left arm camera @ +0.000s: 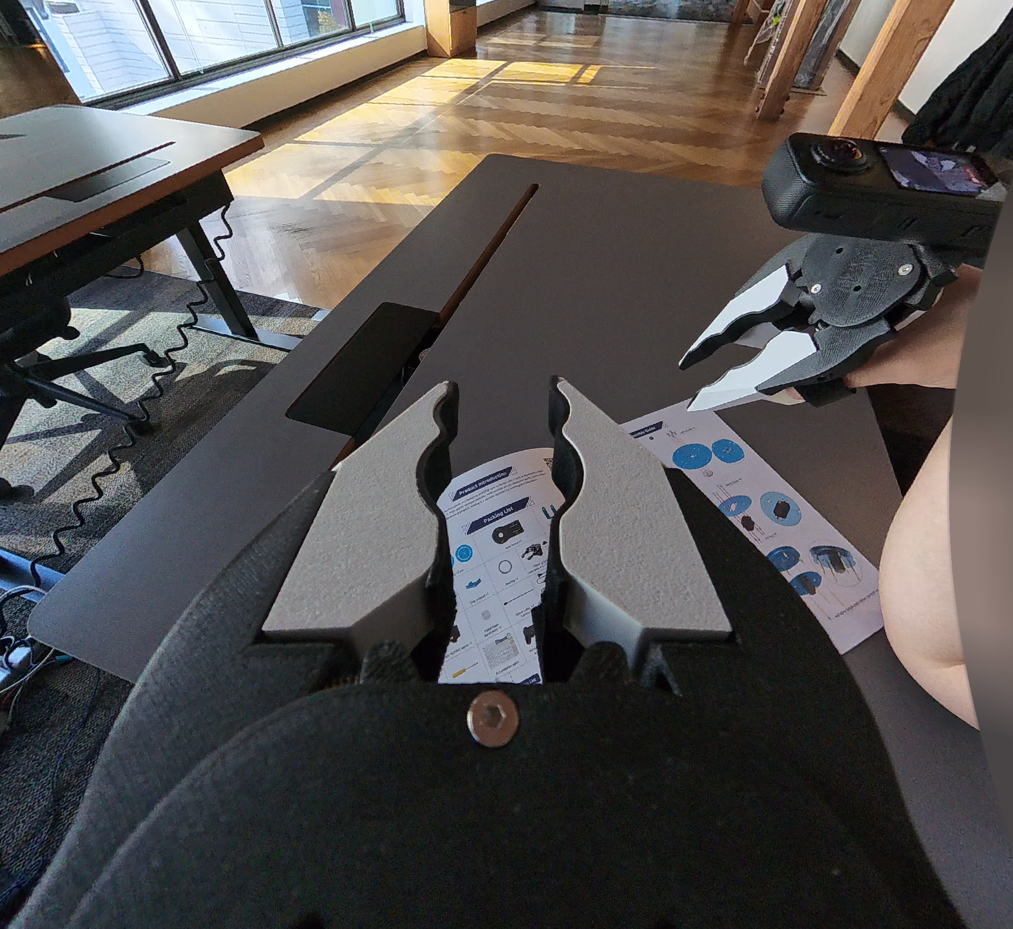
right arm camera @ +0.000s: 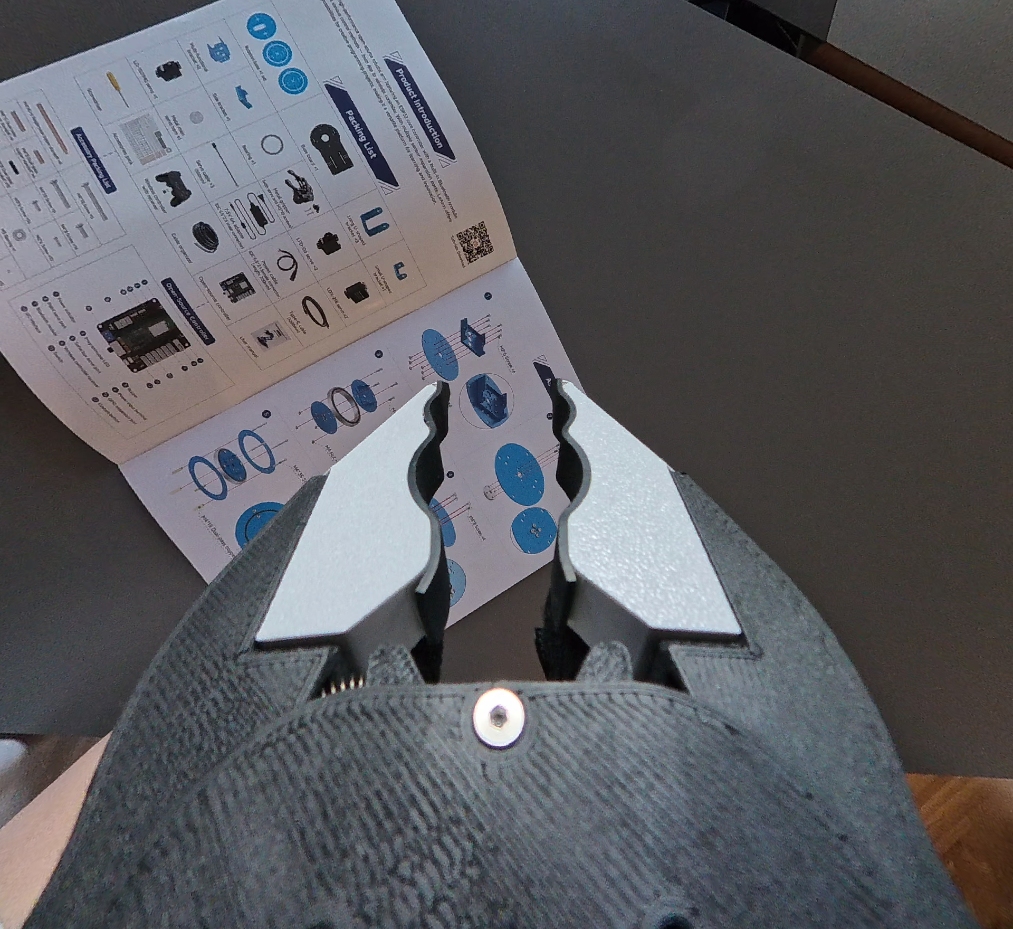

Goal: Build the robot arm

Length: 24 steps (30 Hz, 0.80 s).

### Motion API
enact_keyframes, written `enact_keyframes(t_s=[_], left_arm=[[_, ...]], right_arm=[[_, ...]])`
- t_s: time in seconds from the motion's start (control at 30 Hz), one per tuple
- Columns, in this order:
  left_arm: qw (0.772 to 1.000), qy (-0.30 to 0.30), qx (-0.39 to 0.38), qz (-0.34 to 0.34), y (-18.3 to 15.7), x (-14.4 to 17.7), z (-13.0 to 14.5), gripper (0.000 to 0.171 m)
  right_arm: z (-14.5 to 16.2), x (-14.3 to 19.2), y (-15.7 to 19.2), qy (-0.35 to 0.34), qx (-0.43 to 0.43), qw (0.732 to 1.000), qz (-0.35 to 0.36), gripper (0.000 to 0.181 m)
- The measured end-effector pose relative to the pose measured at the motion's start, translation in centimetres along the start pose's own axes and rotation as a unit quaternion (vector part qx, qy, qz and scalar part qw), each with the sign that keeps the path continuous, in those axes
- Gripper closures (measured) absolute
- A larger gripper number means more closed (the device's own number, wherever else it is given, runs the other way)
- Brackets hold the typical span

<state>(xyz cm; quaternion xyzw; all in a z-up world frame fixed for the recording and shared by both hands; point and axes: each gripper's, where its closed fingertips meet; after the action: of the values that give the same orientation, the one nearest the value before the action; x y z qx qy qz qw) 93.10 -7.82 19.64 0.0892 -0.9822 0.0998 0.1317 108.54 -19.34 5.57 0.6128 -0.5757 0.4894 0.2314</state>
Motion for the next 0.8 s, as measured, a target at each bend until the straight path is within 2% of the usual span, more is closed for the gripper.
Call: enact_keyframes(t_s=[0.8], left_arm=[[1.0,0.0,-0.013,0.007,-0.89,0.05,-0.11,0.14]], right_arm=[[-0.01,0.02,0.07,-0.003,0.004,1.0,-0.002,0.144]])
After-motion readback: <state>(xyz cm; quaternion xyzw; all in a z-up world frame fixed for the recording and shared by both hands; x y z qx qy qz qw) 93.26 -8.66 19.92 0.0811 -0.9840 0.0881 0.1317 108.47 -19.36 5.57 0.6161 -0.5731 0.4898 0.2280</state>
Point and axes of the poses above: each gripper's, where its closed fingertips meet, x back along the fingers, z out of its underside, y = z × x across the jaws, and after that the axes turned 9 degrees about x, right-handed
